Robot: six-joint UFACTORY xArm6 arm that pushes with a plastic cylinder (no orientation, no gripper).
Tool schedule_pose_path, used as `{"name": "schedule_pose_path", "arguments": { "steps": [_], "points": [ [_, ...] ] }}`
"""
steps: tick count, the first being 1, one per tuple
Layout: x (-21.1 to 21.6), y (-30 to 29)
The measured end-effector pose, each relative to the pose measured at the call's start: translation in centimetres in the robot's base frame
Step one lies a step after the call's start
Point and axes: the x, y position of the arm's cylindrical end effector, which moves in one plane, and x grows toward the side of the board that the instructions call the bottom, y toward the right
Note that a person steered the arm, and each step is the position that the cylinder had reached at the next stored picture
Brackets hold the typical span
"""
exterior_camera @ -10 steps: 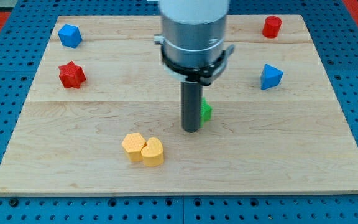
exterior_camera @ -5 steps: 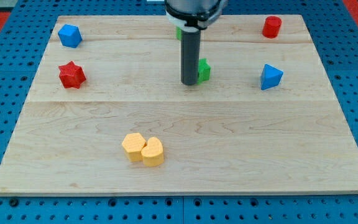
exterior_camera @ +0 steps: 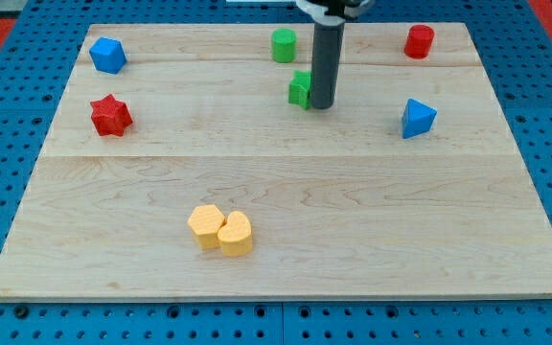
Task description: Place the green star bottom to the green circle
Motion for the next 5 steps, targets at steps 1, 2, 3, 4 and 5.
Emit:
{"name": "schedule_pose_path", "arguments": {
  "steps": [1, 2, 3, 4, 5],
  "points": [
    [-3.3, -0.9],
    [-4.3, -1.6],
    [-3.5, -1.7],
    [-1.3, -2.1],
    [-2.4, -5.1]
  ]
}}
